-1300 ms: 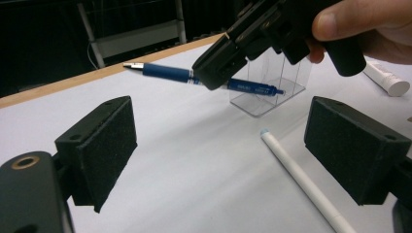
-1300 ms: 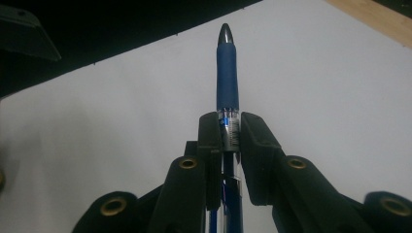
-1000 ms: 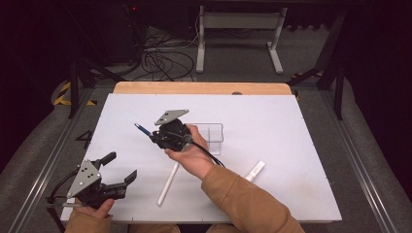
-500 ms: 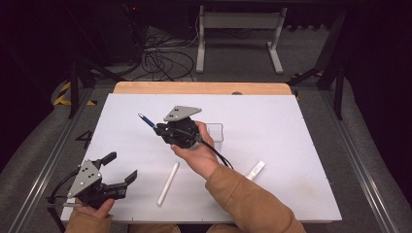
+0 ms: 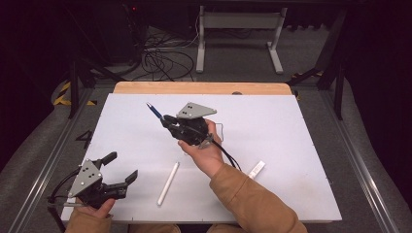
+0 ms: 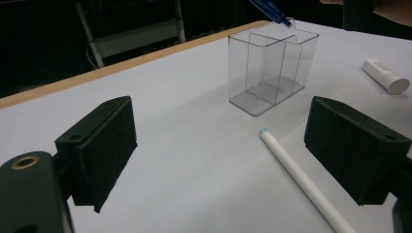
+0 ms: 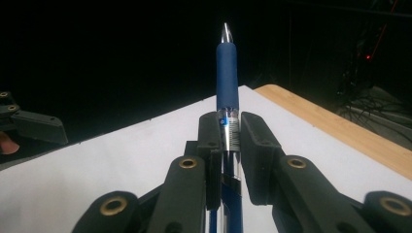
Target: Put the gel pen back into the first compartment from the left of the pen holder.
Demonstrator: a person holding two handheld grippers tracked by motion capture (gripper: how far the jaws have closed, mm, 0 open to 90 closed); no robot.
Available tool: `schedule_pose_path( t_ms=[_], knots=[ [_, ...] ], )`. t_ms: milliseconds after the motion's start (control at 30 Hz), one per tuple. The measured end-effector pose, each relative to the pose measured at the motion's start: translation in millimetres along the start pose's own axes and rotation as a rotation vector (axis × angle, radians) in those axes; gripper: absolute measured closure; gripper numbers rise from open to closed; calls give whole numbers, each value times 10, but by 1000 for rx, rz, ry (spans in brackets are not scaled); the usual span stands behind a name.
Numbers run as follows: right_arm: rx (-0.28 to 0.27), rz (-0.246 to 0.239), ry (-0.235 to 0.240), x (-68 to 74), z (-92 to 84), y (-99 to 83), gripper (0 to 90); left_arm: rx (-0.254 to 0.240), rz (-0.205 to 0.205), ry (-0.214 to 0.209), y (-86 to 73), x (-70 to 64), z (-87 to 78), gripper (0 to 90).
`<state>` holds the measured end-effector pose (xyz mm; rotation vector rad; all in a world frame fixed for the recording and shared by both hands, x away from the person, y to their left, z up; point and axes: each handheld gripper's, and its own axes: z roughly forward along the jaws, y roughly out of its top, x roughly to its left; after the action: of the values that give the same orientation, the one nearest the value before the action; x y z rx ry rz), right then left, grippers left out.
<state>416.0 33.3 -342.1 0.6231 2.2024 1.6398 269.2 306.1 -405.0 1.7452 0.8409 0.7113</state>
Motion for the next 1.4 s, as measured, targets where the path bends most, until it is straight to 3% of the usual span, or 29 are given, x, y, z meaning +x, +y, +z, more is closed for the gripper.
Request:
schedule_pose_path(
  t_ms=[367,667,1033,1400],
  knots=[
    [-55,4,-50,-142,-69,-48,799,1,1,-1,1,-1,4,126],
    [-64,11,-85,-198,-96,-75,799,0,-1,-2,3,1,5,126],
    [-59,23,-117,-289,-56,-178,798,3,-2,-5,4,4,7,127],
    [-15,19,-140,-336,28,-286,796,4,-1,-4,3,2,8,127]
  ],
)
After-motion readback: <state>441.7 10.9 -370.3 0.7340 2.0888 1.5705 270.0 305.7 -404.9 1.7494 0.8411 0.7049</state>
